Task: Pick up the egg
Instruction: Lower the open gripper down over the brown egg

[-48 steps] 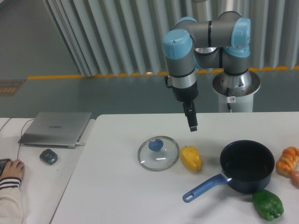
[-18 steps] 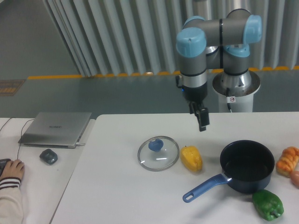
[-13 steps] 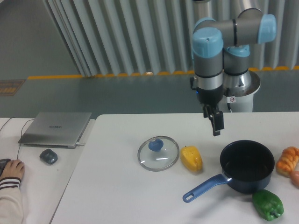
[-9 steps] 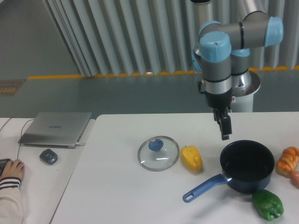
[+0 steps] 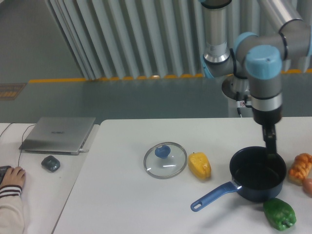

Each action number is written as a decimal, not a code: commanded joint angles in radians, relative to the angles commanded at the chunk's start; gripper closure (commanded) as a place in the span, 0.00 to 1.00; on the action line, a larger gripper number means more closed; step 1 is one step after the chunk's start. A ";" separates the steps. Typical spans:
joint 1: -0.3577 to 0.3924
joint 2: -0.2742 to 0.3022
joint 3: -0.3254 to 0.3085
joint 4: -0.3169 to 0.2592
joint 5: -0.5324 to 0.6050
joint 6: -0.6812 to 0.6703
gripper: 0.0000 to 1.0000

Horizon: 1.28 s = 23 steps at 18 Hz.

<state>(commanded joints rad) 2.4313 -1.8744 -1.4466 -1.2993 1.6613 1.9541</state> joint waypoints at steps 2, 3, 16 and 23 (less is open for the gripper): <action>0.000 -0.028 -0.003 0.034 0.000 0.012 0.00; 0.000 -0.043 -0.005 0.049 0.003 0.013 0.00; 0.052 -0.155 -0.005 0.155 0.052 0.152 0.00; 0.052 -0.226 0.012 0.210 0.054 0.227 0.00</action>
<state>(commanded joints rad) 2.4835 -2.1000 -1.4343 -1.0892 1.7150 2.1812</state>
